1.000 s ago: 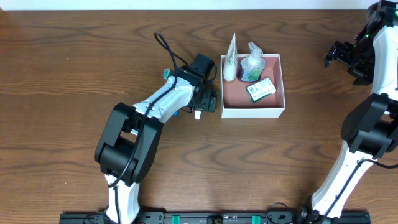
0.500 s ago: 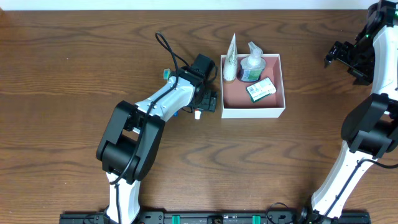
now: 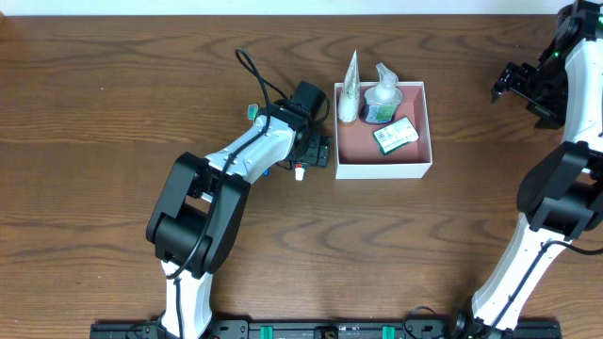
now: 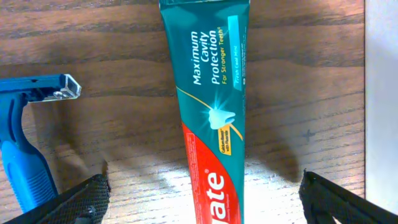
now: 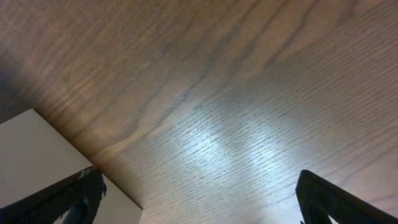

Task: Pack container
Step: 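Lower and close the left gripper on the Colgate toothpaste tube, then carry the toothpaste right and lower it into the box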

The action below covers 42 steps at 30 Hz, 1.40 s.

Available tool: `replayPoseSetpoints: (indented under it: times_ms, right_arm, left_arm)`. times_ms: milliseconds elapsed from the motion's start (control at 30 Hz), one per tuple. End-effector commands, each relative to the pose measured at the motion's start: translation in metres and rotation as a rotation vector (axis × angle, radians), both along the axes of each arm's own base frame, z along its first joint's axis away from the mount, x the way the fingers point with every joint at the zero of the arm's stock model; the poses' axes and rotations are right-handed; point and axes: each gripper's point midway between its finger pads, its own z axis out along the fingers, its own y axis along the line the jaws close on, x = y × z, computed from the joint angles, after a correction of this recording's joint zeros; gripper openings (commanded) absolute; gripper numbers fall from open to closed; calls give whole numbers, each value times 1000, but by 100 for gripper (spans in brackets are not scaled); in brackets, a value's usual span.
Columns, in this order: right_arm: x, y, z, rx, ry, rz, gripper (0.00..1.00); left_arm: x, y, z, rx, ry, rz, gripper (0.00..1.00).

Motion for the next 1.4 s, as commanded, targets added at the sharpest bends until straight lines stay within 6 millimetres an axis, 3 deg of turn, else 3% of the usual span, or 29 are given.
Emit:
replayPoseSetpoints:
  times_ms: [0,100,333,567,833,933,1067,1233,1367]
  right_arm:
    - [0,1,6,1,-12,-14,99]
    - [0,1,6,1,-12,-14,99]
    - [0,1,6,1,-12,-14,99]
    - [0,1,6,1,-12,-14,99]
    - [0,1,6,1,-12,-14,99]
    - [0,1,6,1,-12,-14,99]
    - [0,1,6,1,-12,-14,99]
    - [0,0,6,1,-12,-15,99]
    - [0,0,6,1,-12,-15,99]
  left_arm:
    - [3,2,-7,15,5,-3,98]
    - [3,2,-7,15,5,-3,97]
    - [3,2,-7,15,5,-3,43]
    - [4,2,-6,12,-1,-3,23]
    - [7,0,3,0,-23,-1,23]
    - [15,2,23,-22,-65,9,23]
    - [26,8,66,-66,-152,32,23]
    - [34,13,148,-155,-330,51,23]
    - [24,13,223,-241,-494,42,23]
